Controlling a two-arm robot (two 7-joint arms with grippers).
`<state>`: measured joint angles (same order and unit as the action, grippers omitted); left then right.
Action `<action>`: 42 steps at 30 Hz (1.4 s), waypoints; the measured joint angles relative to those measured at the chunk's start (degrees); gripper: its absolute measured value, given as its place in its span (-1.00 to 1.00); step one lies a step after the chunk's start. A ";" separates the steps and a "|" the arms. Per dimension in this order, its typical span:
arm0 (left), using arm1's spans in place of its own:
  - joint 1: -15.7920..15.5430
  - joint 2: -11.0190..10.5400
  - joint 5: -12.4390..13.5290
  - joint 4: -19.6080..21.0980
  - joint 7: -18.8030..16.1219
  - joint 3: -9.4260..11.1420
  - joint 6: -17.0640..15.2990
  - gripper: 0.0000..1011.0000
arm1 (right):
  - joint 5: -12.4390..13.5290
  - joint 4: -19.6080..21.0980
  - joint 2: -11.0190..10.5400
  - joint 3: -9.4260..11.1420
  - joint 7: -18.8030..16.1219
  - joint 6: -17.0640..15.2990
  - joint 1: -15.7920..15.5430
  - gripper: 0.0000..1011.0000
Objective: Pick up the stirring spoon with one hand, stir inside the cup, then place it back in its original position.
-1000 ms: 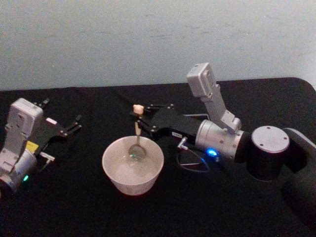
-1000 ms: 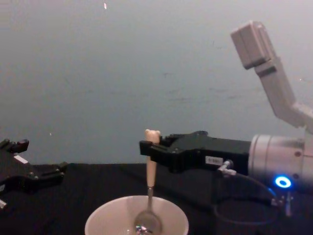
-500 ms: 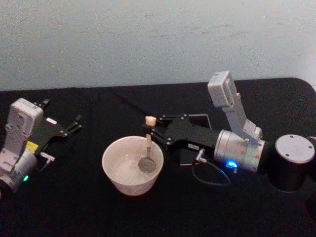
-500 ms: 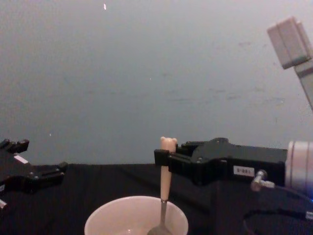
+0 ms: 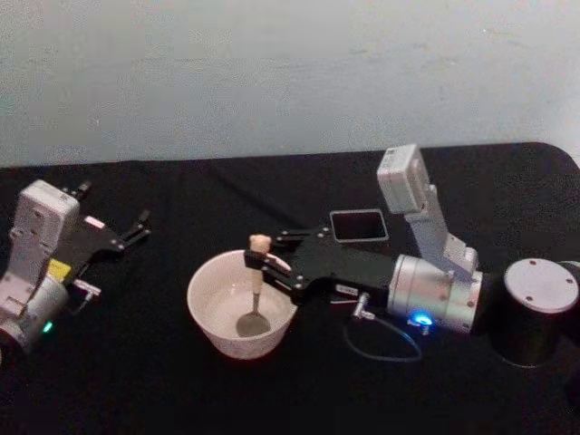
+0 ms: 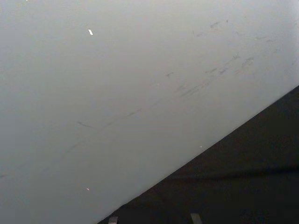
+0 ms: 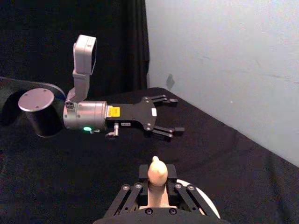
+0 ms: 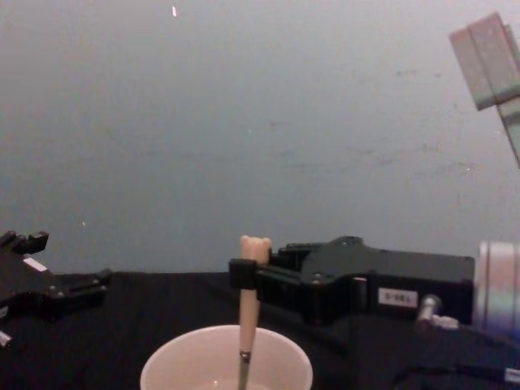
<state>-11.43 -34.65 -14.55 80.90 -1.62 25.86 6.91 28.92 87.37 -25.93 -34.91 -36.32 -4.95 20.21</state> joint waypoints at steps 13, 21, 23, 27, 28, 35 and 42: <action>0.00 0.00 0.00 0.00 0.00 0.00 0.00 0.98 | -1.58 -4.34 4.33 -2.64 2.17 -0.57 3.25 -0.56; 0.00 0.00 0.00 0.00 0.00 0.00 0.00 0.98 | -2.93 -8.46 6.95 -2.09 4.34 -0.47 5.62 -0.56; 0.00 0.00 0.00 0.00 0.00 0.00 0.00 0.98 | -3.02 -8.95 7.10 -1.72 4.64 -0.42 5.87 -0.56; 0.00 0.00 0.00 0.00 0.00 0.00 0.00 0.98 | -3.15 -9.45 7.00 -0.59 5.09 -0.38 6.06 -0.56; 0.00 0.00 0.00 0.00 0.00 0.00 0.00 0.98 | -3.13 -9.38 6.87 -0.38 5.13 -0.41 5.99 -0.56; 0.00 0.00 0.00 0.00 0.00 0.00 0.00 0.98 | -1.84 -6.63 4.80 1.19 5.01 -1.48 4.02 -0.56; 0.00 0.00 0.00 0.00 0.00 0.00 0.00 0.98 | 0.11 -2.46 1.92 2.19 4.19 -2.51 1.30 -0.56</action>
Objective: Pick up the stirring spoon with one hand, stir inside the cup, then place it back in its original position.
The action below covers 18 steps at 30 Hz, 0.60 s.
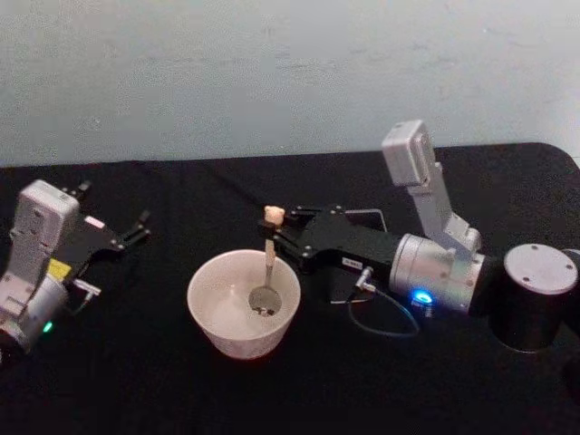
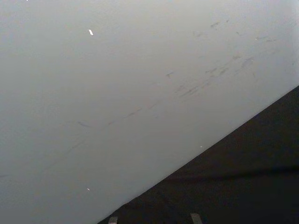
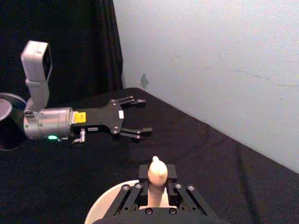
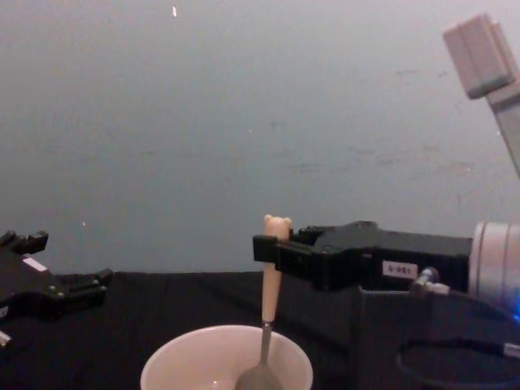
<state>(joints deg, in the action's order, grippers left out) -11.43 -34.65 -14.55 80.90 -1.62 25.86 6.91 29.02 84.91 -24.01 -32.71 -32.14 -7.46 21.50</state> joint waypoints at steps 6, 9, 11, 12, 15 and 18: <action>0.00 0.00 0.00 0.00 0.00 0.00 0.00 0.98 | 1.62 2.12 -1.10 0.80 -0.03 -0.23 -0.93 -0.56; 0.00 0.00 0.00 0.00 0.00 0.00 0.00 0.98 | 2.06 2.61 -1.33 0.94 0.08 -0.22 -1.02 -0.56; 0.00 0.00 0.00 0.00 0.00 0.00 0.00 0.98 | 2.26 2.78 -1.42 0.94 0.19 -0.14 -1.03 -0.56; 0.00 0.00 0.00 0.00 0.00 0.00 0.00 0.98 | 2.31 2.81 -1.45 0.94 0.25 -0.11 -1.03 -0.56; 0.00 0.00 0.00 0.00 0.00 0.00 0.00 0.98 | 2.67 3.05 -1.49 1.11 0.73 -0.07 -1.03 -0.56; 0.00 0.00 0.00 0.00 0.00 0.00 0.00 0.98 | 3.20 3.33 -1.47 1.47 1.27 -0.17 -1.02 -0.56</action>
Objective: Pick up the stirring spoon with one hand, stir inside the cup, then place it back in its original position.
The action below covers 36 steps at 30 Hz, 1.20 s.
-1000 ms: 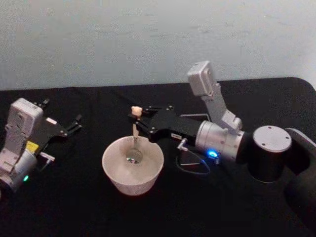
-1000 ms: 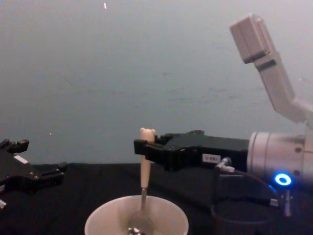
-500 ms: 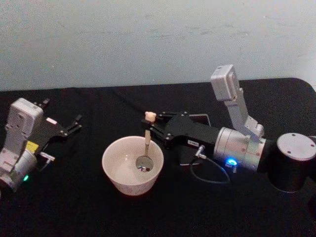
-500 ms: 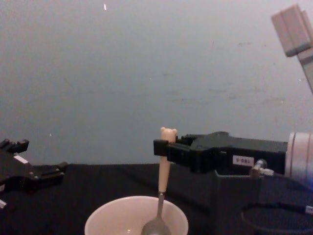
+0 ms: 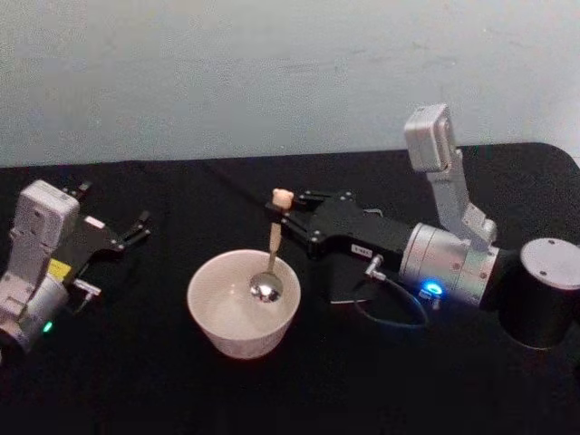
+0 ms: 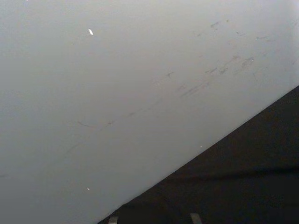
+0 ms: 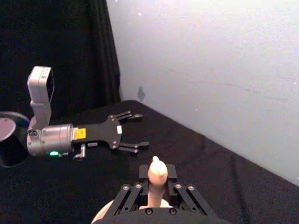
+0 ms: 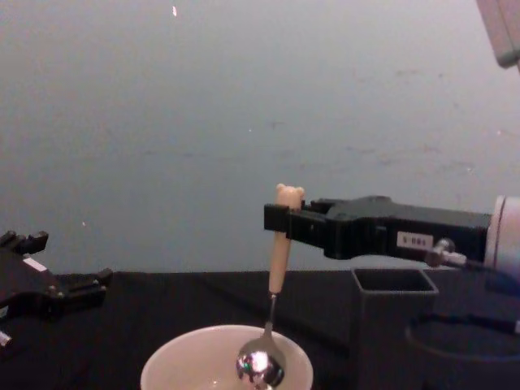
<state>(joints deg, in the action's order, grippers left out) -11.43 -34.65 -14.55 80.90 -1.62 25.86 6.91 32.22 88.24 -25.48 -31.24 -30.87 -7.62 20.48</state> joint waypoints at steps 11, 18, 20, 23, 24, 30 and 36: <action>0.00 0.00 0.00 0.00 0.00 0.00 0.00 0.98 | 3.29 2.48 -0.23 2.61 2.69 -1.87 0.34 -0.56; 0.00 0.00 0.00 0.00 0.00 0.00 0.00 0.98 | 6.43 5.44 -1.38 5.02 4.97 -3.37 -0.13 -0.56; 0.00 0.00 0.00 0.00 0.00 0.00 0.00 0.98 | 7.51 6.33 -1.97 5.84 5.59 -3.71 -0.36 -0.56; 0.01 0.00 0.00 0.00 0.00 0.00 0.00 0.98 | 8.86 7.15 -2.84 6.84 6.11 -3.88 -0.71 -0.56; 0.00 0.00 0.00 0.00 0.00 0.00 0.00 0.98 | 8.86 7.15 -2.84 6.84 6.11 -3.88 -0.71 -0.56; 0.00 0.00 0.00 0.00 0.00 0.00 0.00 0.98 | 11.74 8.00 -5.38 8.85 6.35 -3.70 -1.67 -0.56; 0.00 0.00 0.00 0.00 0.00 0.00 0.00 0.98 | 12.99 7.92 -7.66 10.05 6.29 -2.49 -2.63 -0.56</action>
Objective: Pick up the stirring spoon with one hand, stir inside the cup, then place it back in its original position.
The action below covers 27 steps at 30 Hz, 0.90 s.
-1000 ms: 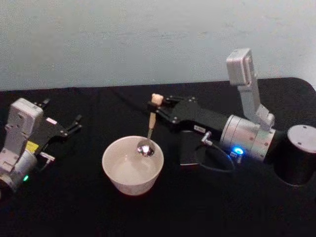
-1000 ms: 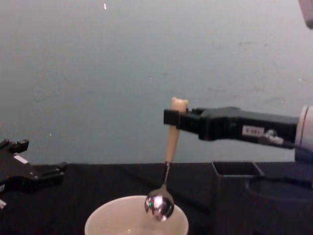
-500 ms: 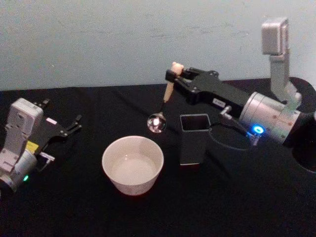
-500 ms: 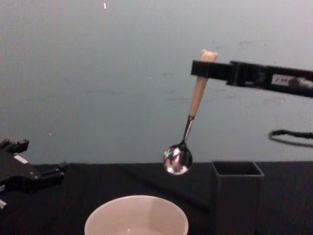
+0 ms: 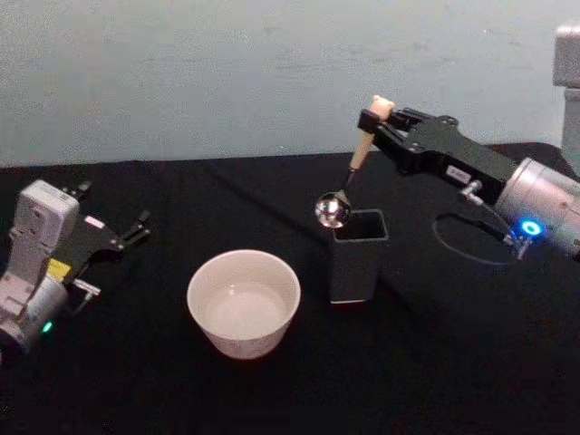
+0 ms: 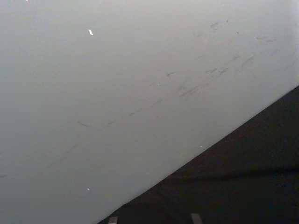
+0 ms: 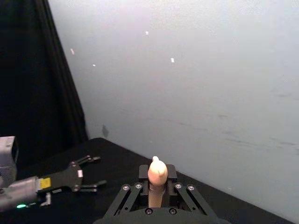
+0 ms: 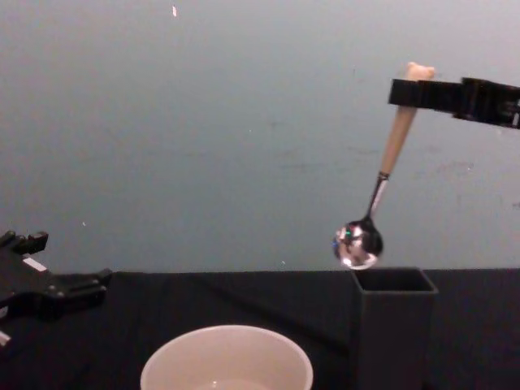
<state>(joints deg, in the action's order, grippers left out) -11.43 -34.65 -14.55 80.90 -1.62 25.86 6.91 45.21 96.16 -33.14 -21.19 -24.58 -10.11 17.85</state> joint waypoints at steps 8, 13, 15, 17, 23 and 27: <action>0.00 0.00 0.00 0.00 0.00 0.00 0.00 0.98 | 0.47 -1.18 -1.07 1.00 1.21 1.01 -0.71 -0.56; 0.00 0.00 0.00 0.00 0.00 0.00 0.00 0.98 | 0.33 -1.80 -1.20 0.94 1.93 1.11 -1.04 -0.56; 0.00 0.00 0.00 0.00 0.00 0.00 0.00 0.98 | 0.21 -1.99 -1.21 0.82 2.03 1.03 -1.12 -0.56; 0.00 0.00 0.00 0.00 0.00 0.00 0.00 0.98 | 0.05 -2.28 -1.19 0.57 2.09 0.89 -1.19 -0.56; 0.00 0.00 0.00 0.00 0.00 0.00 0.00 0.98 | -0.62 -3.10 -1.00 -0.34 2.33 0.12 -1.30 -0.56; 0.00 0.00 0.00 0.00 0.00 0.00 0.00 0.98 | -1.33 -3.88 -0.70 -1.06 2.45 -0.22 -1.31 -0.56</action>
<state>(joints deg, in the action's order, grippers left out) -11.43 -34.65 -14.55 80.90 -1.62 25.86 6.91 43.89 92.28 -33.83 -22.26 -22.14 -10.33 16.54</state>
